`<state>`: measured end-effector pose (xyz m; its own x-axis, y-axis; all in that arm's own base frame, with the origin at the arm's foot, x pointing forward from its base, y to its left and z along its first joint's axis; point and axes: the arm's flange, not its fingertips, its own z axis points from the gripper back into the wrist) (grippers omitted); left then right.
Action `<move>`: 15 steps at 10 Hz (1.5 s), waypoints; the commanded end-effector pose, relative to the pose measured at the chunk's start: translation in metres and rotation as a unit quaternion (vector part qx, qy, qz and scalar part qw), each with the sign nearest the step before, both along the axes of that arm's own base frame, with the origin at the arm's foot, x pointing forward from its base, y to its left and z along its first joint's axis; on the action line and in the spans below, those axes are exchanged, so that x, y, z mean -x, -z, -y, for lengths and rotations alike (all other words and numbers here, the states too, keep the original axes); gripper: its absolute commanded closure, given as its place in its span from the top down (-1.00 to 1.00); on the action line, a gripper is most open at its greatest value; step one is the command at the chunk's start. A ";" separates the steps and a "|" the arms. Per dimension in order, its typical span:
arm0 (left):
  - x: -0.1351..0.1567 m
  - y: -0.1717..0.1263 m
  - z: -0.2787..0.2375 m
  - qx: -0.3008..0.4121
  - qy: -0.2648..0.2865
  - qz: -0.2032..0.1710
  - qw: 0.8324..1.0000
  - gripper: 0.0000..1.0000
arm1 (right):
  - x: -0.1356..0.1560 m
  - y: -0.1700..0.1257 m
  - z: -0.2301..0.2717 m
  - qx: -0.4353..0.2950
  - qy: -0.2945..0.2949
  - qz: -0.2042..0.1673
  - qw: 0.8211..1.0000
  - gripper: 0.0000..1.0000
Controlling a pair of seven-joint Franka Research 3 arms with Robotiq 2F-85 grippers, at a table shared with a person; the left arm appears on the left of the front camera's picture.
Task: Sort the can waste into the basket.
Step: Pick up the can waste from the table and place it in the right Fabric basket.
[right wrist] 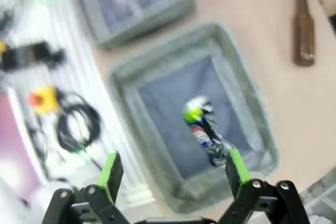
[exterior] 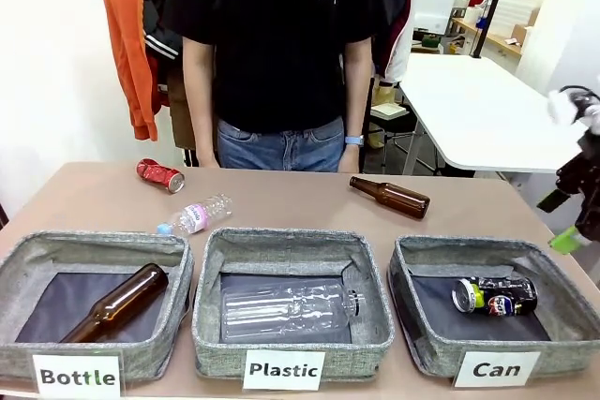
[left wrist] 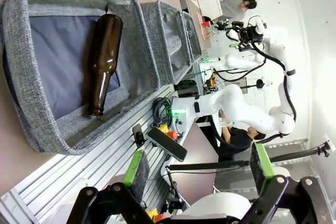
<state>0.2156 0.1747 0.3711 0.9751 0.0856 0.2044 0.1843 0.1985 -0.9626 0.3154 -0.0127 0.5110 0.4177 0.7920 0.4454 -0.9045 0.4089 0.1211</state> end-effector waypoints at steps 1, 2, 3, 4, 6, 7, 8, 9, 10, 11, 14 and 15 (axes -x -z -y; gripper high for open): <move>0.003 -0.004 0.000 0.006 -0.001 -0.004 1.000 1.00 | -0.010 0.008 0.024 -0.439 0.225 -0.027 0.869 1.00; 0.003 -0.004 0.000 0.006 -0.001 -0.004 1.000 1.00 | -0.013 0.025 0.037 -0.513 0.240 -0.066 0.822 1.00; 0.003 -0.004 0.000 0.006 -0.001 -0.004 1.000 1.00 | -0.017 0.045 0.049 -0.563 0.275 -0.133 0.768 1.00; 0.003 -0.004 0.000 0.006 -0.001 -0.004 1.000 1.00 | -0.017 0.059 0.057 -0.596 0.281 -0.178 0.731 1.00; 0.003 -0.004 0.000 0.006 -0.001 -0.004 1.000 1.00 | -0.018 0.078 0.061 -0.605 0.286 -0.213 0.712 1.00; 0.003 -0.004 0.000 0.006 -0.001 -0.004 1.000 1.00 | -0.010 0.061 0.062 -0.357 0.150 -0.151 0.910 1.00; 0.003 -0.004 0.000 0.006 -0.001 -0.004 1.000 1.00 | -0.010 0.061 0.062 -0.357 0.150 -0.151 0.910 1.00; 0.003 -0.004 0.000 0.006 -0.001 -0.004 1.000 1.00 | -0.010 0.061 0.062 -0.357 0.150 -0.151 0.910 1.00; 0.003 -0.004 0.000 0.006 -0.001 -0.004 1.000 1.00 | -0.010 0.061 0.062 -0.357 0.150 -0.151 0.910 1.00; 0.003 -0.004 0.000 0.006 -0.001 -0.004 1.000 1.00 | -0.010 0.061 0.062 -0.357 0.150 -0.151 0.910 1.00; 0.003 -0.004 0.000 0.006 -0.001 -0.004 1.000 1.00 | -0.010 0.061 0.062 -0.357 0.150 -0.151 0.910 1.00; 0.003 -0.004 0.000 0.006 -0.001 -0.004 1.000 1.00 | -0.010 0.061 0.062 -0.357 0.150 -0.151 0.910 1.00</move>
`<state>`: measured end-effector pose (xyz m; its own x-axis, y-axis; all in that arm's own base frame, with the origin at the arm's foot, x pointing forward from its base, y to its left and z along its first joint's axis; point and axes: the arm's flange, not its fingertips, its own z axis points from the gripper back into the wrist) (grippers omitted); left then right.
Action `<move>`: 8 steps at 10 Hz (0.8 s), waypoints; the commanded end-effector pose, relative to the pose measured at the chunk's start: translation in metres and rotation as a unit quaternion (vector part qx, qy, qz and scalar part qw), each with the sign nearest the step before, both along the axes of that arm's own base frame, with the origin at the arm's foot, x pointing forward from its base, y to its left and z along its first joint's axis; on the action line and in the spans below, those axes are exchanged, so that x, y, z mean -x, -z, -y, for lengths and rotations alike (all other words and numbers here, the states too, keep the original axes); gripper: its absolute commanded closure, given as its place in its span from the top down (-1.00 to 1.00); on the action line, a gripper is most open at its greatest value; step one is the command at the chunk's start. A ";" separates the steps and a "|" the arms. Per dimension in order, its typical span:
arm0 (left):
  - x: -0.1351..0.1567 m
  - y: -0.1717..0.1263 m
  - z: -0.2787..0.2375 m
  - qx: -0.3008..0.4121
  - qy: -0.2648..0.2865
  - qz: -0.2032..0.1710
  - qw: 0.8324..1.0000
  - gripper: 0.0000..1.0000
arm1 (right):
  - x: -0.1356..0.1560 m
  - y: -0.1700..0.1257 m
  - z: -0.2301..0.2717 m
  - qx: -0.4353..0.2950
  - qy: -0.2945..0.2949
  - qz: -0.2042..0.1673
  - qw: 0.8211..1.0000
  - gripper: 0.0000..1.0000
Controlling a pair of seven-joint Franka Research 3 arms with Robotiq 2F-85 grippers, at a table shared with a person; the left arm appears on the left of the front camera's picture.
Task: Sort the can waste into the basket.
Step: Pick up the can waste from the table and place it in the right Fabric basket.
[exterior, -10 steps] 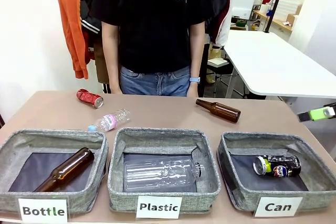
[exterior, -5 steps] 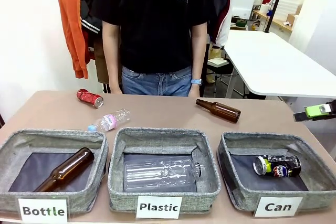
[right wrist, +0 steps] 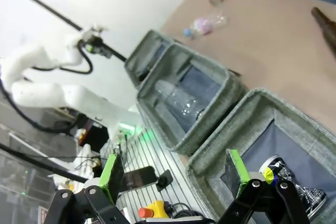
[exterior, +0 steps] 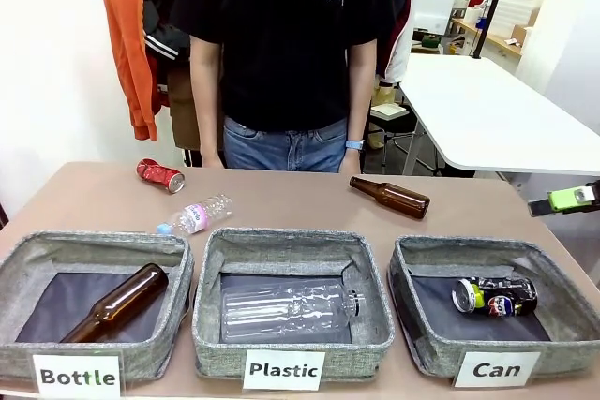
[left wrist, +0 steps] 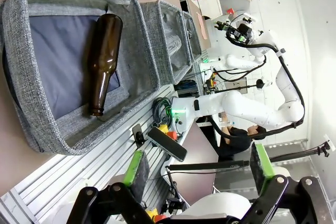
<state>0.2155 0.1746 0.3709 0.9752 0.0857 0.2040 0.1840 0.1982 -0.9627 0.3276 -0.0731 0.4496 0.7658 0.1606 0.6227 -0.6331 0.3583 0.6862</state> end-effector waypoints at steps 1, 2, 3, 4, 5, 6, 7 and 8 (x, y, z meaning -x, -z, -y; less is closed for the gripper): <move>0.003 -0.004 0.000 0.006 -0.001 -0.003 1.000 1.00 | 0.002 0.000 0.001 0.003 -0.008 0.006 1.000 1.00; 0.003 -0.004 0.000 0.006 -0.001 -0.003 1.000 1.00 | 0.002 0.000 0.001 0.003 -0.008 0.006 1.000 1.00; 0.003 -0.004 0.000 0.006 -0.001 -0.003 1.000 1.00 | 0.002 0.000 0.001 0.003 -0.008 0.006 1.000 1.00; 0.003 -0.004 0.000 0.006 -0.001 -0.003 1.000 1.00 | 0.002 0.000 0.001 0.003 -0.008 0.006 1.000 1.00; 0.000 0.000 0.000 0.000 0.000 0.000 1.000 1.00 | 0.002 0.000 0.001 0.003 -0.008 0.006 1.000 1.00; 0.011 -0.018 0.005 -0.016 0.030 0.068 0.997 1.00 | 0.002 0.000 0.001 0.003 -0.008 0.006 1.000 1.00; -0.011 -0.036 0.015 -0.055 0.048 0.089 0.993 1.00 | 0.002 0.000 0.001 0.003 -0.008 0.006 1.000 1.00; -0.039 -0.051 0.034 -0.093 0.091 0.095 0.987 1.00 | 0.002 0.000 0.001 0.003 -0.008 0.006 1.000 1.00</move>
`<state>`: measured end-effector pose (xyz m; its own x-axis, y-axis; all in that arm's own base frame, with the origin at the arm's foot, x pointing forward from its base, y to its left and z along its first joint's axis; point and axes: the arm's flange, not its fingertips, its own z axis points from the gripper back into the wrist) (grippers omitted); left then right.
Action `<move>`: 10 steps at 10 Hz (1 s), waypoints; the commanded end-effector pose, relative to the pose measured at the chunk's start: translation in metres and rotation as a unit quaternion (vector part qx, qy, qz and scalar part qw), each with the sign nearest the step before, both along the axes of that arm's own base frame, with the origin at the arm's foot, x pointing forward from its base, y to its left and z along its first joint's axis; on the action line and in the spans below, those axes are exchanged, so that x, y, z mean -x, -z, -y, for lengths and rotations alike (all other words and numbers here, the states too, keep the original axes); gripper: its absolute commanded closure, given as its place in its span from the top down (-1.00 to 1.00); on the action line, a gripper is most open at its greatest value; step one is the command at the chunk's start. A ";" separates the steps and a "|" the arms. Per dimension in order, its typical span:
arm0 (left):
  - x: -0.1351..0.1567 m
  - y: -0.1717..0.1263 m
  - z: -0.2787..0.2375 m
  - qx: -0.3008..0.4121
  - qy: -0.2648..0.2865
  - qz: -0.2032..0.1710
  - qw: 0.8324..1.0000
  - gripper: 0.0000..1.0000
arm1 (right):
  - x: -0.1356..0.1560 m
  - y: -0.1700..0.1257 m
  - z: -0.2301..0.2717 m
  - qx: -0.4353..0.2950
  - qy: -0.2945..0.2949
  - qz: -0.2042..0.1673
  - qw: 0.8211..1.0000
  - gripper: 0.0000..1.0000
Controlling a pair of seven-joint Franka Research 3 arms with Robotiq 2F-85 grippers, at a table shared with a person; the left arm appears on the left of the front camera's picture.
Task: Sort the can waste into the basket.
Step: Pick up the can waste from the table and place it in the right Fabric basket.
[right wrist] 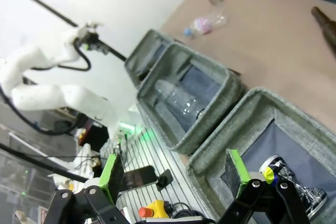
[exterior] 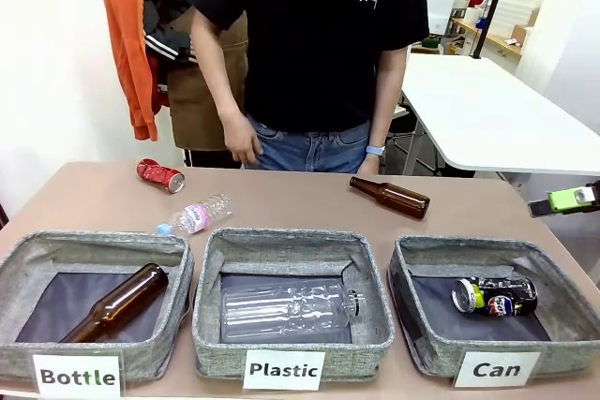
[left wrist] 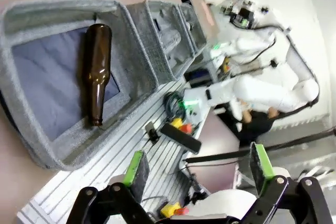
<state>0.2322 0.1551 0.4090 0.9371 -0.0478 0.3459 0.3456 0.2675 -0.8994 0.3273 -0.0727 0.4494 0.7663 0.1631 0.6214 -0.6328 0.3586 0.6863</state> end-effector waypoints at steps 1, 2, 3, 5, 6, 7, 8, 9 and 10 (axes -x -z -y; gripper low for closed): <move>-0.052 -0.027 0.034 -0.088 0.056 0.011 0.994 1.00 | 0.002 0.000 0.002 0.002 -0.008 0.006 1.000 1.00; -0.082 -0.037 0.051 -0.124 0.065 -0.004 0.990 1.00 | 0.002 0.000 0.002 0.002 -0.008 0.006 1.000 1.00; -0.113 -0.044 0.066 -0.156 0.055 -0.019 0.986 1.00 | 0.002 0.000 0.002 0.002 -0.008 0.006 1.000 1.00; -0.157 -0.043 0.094 -0.204 0.049 -0.018 0.977 1.00 | 0.002 0.000 0.002 0.002 -0.008 0.006 1.000 1.00; -0.170 -0.040 0.106 -0.228 0.044 -0.014 0.973 1.00 | 0.002 0.000 0.002 0.002 -0.008 0.006 1.000 1.00; -0.166 -0.049 0.100 -0.205 0.070 -0.010 0.976 1.00 | 0.002 0.000 0.002 0.002 -0.008 0.006 1.000 1.00; -0.142 -0.061 0.077 -0.180 0.066 0.001 0.981 1.00 | 0.002 0.000 0.002 0.002 -0.008 0.006 1.000 1.00; -0.110 -0.070 0.051 -0.172 0.034 0.019 0.984 1.00 | 0.002 0.000 0.002 0.002 -0.008 0.006 1.000 1.00; -0.074 -0.075 0.026 -0.167 -0.006 0.041 0.985 1.00 | 0.002 0.000 0.002 0.002 -0.008 0.006 1.000 1.00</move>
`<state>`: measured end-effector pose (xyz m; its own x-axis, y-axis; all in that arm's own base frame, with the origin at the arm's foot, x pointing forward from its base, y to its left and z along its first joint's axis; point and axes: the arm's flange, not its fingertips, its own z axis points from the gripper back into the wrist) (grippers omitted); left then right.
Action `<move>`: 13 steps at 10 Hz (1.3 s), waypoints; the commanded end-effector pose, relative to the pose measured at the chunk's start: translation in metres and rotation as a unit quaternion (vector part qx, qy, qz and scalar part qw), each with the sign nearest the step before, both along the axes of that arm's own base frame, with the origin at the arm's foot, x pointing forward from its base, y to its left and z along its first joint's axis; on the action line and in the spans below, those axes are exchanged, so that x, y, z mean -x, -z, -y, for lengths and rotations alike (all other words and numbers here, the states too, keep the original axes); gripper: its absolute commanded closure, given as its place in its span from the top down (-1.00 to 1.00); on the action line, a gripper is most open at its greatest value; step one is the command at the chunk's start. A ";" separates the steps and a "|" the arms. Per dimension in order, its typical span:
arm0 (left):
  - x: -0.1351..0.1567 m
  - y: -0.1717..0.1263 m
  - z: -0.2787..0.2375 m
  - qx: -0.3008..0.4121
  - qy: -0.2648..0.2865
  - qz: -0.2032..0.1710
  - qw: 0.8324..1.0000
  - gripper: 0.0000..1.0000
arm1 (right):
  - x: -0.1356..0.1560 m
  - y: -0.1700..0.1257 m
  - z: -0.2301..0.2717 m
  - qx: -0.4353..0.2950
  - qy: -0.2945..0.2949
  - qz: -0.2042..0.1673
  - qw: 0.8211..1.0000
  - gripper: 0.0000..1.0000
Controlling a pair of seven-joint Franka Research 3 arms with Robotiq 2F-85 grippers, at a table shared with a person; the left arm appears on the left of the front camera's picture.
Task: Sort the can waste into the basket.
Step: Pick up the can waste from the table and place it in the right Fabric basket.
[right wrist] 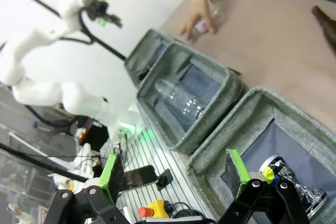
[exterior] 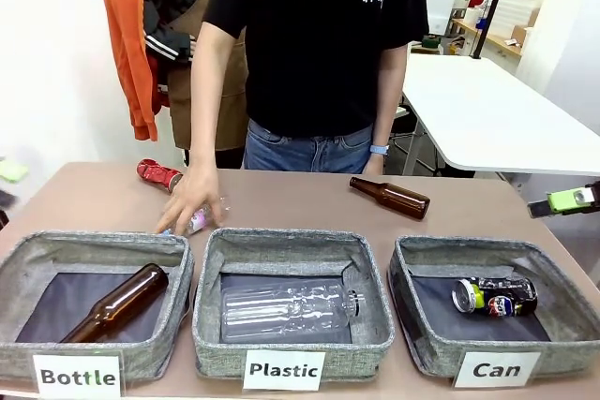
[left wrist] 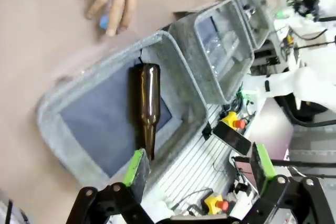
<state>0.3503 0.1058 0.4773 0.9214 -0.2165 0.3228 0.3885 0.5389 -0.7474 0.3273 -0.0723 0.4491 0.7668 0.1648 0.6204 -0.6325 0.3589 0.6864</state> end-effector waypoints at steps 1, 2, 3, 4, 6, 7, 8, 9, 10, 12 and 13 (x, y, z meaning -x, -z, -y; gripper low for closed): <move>0.077 -0.006 -0.042 0.018 -0.050 0.054 0.997 1.00 | 0.002 -0.001 0.002 0.001 -0.007 0.007 1.000 1.00; 0.111 0.003 -0.051 0.060 0.008 0.029 0.998 1.00 | 0.002 -0.001 0.002 0.001 -0.007 0.007 1.000 1.00; 0.132 0.016 -0.057 0.068 -0.011 0.038 0.997 1.00 | 0.002 -0.001 0.002 0.001 -0.007 0.007 1.000 1.00; 0.144 0.026 -0.064 0.083 -0.029 0.045 0.995 1.00 | 0.002 -0.001 0.002 0.001 -0.007 0.007 1.000 1.00; 0.151 0.038 -0.074 0.098 -0.054 0.039 0.993 1.00 | 0.002 -0.001 0.002 0.001 -0.007 0.007 1.000 1.00; 0.149 0.039 -0.074 0.098 -0.054 0.037 0.993 1.00 | 0.002 -0.001 0.002 0.001 -0.007 0.007 1.000 1.00; 0.139 0.035 -0.068 0.087 -0.047 0.037 0.994 1.00 | 0.002 -0.001 0.002 0.001 -0.007 0.007 1.000 1.00; 0.122 0.025 -0.058 0.065 -0.052 0.045 0.995 1.00 | 0.002 -0.001 0.002 0.001 -0.007 0.007 1.000 1.00; 0.103 0.016 -0.045 0.043 -0.051 0.048 0.997 1.00 | 0.002 -0.001 0.002 0.001 -0.007 0.007 1.000 1.00; 0.054 0.005 -0.018 0.004 -0.046 0.038 0.998 1.00 | 0.002 -0.001 0.002 0.001 -0.007 0.007 1.000 1.00; 0.035 0.004 -0.006 -0.016 -0.054 0.038 0.998 1.00 | 0.002 -0.001 0.002 0.001 -0.007 0.007 1.000 1.00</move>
<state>0.2979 0.1129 0.4742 0.9008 -0.1363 0.4123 0.4111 0.5731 -0.7089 0.3270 -0.0727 0.4490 0.7669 0.1647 0.6202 -0.6322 0.3598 0.6862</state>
